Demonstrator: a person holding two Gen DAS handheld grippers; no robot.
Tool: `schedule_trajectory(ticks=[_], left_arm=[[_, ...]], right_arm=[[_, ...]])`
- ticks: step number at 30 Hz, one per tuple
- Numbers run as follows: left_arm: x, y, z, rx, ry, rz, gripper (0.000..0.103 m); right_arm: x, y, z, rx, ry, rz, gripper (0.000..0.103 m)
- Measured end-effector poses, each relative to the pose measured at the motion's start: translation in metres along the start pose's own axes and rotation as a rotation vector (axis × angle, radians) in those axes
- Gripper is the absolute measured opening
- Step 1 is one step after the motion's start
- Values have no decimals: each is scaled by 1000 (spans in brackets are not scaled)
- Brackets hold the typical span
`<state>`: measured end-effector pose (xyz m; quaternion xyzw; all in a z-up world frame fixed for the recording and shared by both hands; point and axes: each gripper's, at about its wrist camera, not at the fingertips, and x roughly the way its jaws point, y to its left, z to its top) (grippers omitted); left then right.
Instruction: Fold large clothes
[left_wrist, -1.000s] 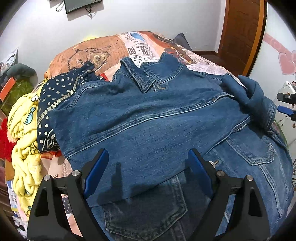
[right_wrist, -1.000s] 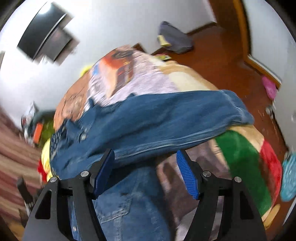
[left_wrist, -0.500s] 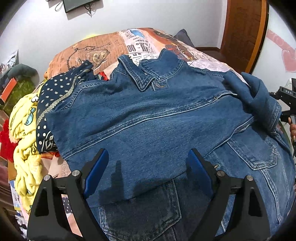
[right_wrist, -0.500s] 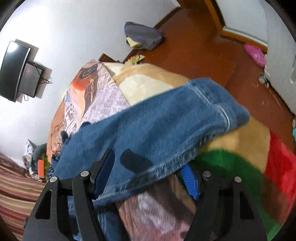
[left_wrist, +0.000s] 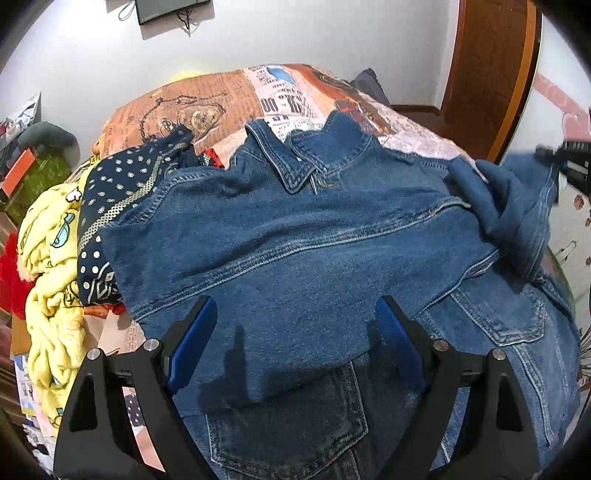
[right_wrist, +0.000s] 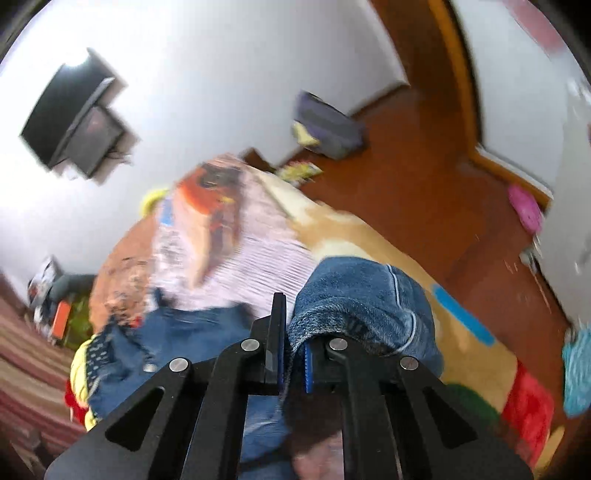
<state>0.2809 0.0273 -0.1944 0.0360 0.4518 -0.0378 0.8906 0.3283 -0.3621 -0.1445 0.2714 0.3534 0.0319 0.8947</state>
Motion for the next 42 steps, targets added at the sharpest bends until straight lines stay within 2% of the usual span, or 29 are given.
schedule_trajectory(ticks=[5,9,14,17,21,26,30,37,40,42], left_arm=[[-17,8,2,-11,-46,-11,87],[-35,22,0,-35,-87,-16,88],[-55,46,-5,-80,-129,-7,88],[-64,63,-11,-108,-142,6,88],[-72,83,-22,-145,-141,27,88],[-74,103,-38,-191,-121,47,88],[-71,115,-50,-227,-93,55,88],[-65,117,-56,-238,-69,67,88],[-66,112,-52,-226,-72,66,88],[-66,106,-48,-210,-74,65,88]], right_arm=[[-26,77,13,-136,-59,129,6],[-33,138,11,-204,-45,267,6],[-22,216,-16,-324,34,390,6],[-8,246,-39,-383,91,431,6],[21,279,-86,-464,216,462,6],[68,290,-153,-555,432,430,6],[97,283,-198,-583,587,394,6],[103,276,-230,-652,700,345,8],[100,275,-227,-654,727,335,24],[96,270,-217,-639,725,330,41]])
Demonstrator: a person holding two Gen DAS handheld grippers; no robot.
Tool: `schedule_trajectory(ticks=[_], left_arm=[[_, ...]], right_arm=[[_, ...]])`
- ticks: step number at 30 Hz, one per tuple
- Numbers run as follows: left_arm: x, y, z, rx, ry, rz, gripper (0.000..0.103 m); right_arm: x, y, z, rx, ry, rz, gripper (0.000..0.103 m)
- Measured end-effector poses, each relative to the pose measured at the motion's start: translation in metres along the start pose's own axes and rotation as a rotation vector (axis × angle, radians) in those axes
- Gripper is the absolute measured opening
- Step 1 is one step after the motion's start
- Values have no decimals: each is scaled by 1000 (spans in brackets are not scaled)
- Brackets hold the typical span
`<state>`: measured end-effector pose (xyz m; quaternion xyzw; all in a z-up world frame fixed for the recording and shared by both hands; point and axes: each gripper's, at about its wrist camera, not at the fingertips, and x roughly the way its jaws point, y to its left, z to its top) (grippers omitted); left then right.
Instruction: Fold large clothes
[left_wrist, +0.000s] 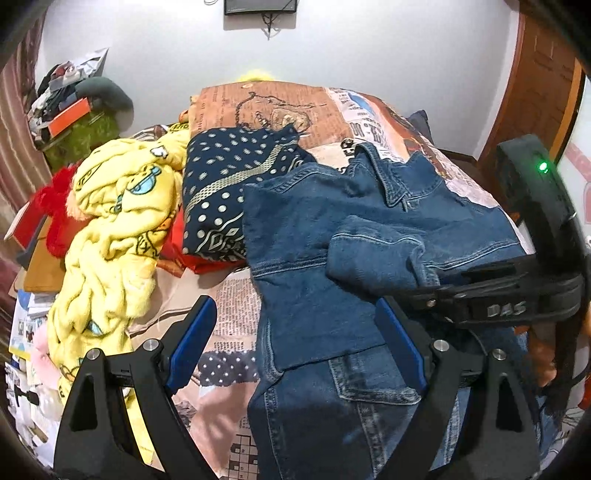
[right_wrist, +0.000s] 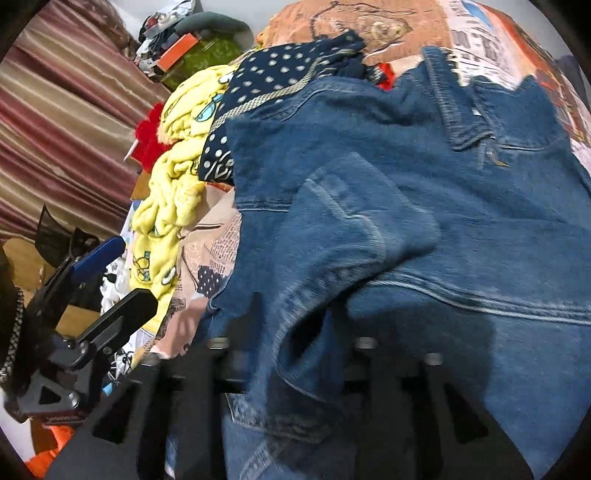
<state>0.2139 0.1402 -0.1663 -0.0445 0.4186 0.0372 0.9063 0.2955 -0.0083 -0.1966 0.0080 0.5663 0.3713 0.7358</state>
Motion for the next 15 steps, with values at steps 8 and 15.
schedule_trajectory(ticks=[8,15], left_arm=[[5,-35,17,85,-4,-11,88],[43,-83,31,219,71,-59,88]], right_arm=[[-96,-45,0,58,-231,-72,50],[-169,-98,-18,98,-398,-246,57]])
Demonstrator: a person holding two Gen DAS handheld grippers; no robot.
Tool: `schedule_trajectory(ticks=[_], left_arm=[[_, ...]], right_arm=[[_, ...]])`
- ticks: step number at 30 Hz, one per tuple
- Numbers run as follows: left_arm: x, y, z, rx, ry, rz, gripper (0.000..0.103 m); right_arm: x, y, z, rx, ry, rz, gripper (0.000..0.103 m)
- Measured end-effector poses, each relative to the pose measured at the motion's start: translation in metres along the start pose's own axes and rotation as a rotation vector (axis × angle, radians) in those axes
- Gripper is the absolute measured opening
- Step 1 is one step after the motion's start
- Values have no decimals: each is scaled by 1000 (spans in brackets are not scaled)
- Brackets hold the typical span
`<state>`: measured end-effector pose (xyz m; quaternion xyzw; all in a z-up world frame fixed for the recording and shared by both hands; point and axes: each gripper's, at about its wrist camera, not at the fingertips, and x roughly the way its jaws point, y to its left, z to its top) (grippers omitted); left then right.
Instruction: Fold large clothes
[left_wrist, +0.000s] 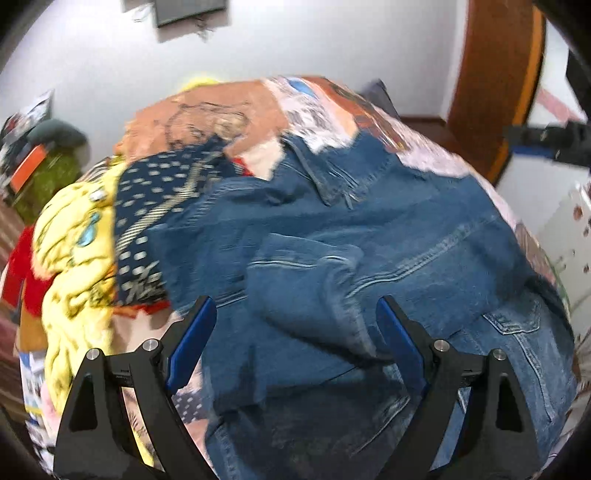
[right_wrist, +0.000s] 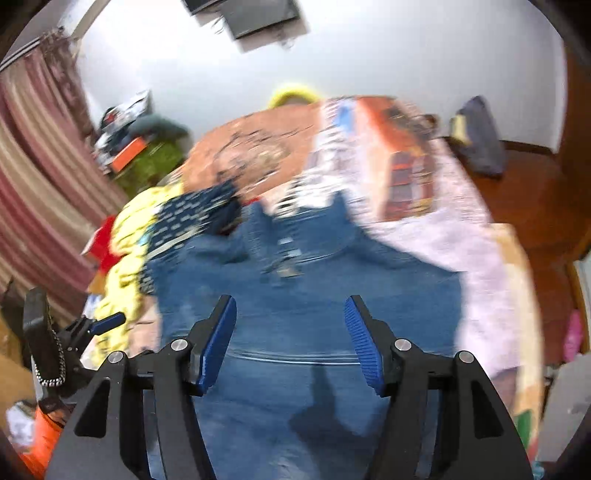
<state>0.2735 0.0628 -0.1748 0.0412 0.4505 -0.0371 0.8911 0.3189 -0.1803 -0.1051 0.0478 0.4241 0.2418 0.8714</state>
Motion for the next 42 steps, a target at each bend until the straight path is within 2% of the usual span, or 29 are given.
schedule_trajectory(ticks=[3,7,11,13,16,18,22,26,31,34,36,37,39,42], left_arm=[[30,-14,7,42,68,2,88],[67,-19,12,18,144,49,87],[75,-19,11,-3,135,52,84],[72,-19,11,-3,124,38,76],[61,-20,13,6,105,22,57],[53,-17,16,14,93,32,32],[36,-3,22,0,52,42,22],[12,23,18,-61,12,65,22],[4,54,-11,-165,43,20,24],[9,65,-40,-193,89,41,37],[19,73,-62,-221,143,31,51],[25,76,-72,-233,169,32,53],[32,82,-84,-266,195,18,67],[31,93,-88,-325,191,-11,72]], right_arm=[[-7,-27,-8,33,-7,-66,57],[0,-59,-28,69,31,-148,58],[19,-86,-48,106,109,-193,58],[32,-96,-59,138,154,-195,58],[47,-103,-70,161,191,-186,58],[50,-106,-74,171,186,-186,59],[51,-112,-78,199,172,-169,64],[51,-116,-81,214,167,-153,65],[52,-115,-83,212,161,-162,65],[52,-115,-84,214,161,-163,66],[52,-116,-85,221,161,-162,67],[51,-116,-85,223,161,-161,67],[51,-117,-85,225,160,-160,67],[50,-116,-86,228,160,-167,68]])
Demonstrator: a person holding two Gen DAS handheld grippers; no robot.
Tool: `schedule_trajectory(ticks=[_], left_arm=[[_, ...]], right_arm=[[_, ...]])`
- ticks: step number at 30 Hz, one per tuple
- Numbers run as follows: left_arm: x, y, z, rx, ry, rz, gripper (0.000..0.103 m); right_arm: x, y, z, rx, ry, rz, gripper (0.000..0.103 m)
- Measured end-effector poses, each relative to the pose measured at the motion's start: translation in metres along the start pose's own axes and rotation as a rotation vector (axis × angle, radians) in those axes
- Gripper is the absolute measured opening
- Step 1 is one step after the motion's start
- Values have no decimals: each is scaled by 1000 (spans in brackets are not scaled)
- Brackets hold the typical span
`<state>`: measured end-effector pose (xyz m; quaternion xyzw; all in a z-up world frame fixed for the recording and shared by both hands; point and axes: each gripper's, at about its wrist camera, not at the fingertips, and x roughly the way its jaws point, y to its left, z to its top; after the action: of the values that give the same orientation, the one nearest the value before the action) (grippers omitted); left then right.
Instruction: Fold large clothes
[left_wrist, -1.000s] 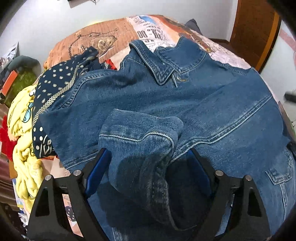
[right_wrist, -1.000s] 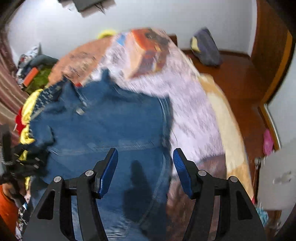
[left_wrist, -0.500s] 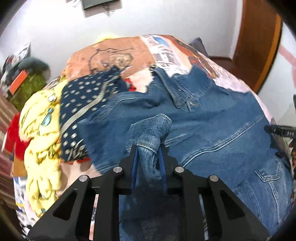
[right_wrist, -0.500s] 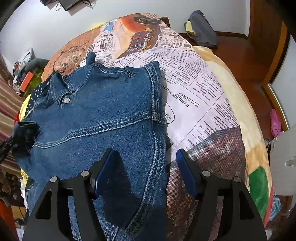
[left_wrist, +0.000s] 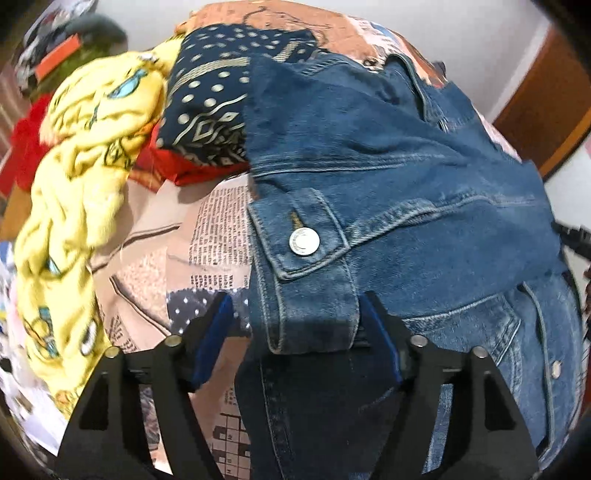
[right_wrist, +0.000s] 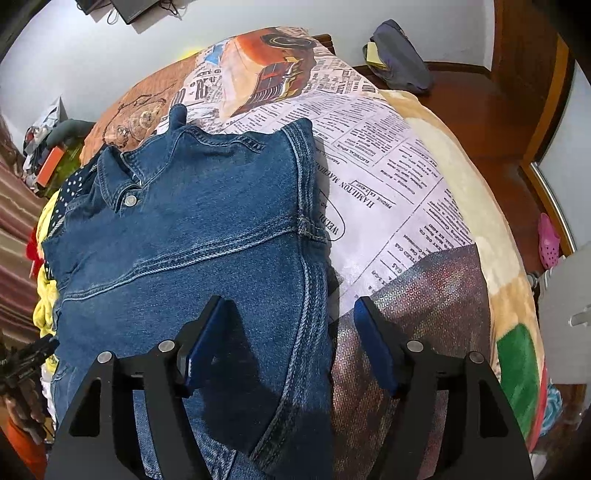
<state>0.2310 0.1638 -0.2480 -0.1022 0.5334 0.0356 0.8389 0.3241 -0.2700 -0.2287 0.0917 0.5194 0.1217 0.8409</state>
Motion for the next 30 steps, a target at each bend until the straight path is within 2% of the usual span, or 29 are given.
schedule_trajectory(ticks=[2,6,9,14,18,22,30], left_arm=[[-6,2,5,-3,-7,-9,72],[-27,-1,23,46,-70,35,72],[-44,0,46,70,-136,50,72],[-48,6,84,108,-200,87,72],[-31,17,111,104,-190,46,72],[-7,28,129,89,-169,21,71],[26,30,145,85,-154,-28,45]], right_arm=[[-2,0,0,1,1,-7,68],[-6,2,2,-11,0,-18,68],[-12,6,7,-29,-10,-20,68],[-25,11,29,-42,-64,-8,68],[-20,14,50,-54,-87,-22,68],[0,8,70,-50,-64,-45,68],[45,-5,93,-2,-6,-7,68]])
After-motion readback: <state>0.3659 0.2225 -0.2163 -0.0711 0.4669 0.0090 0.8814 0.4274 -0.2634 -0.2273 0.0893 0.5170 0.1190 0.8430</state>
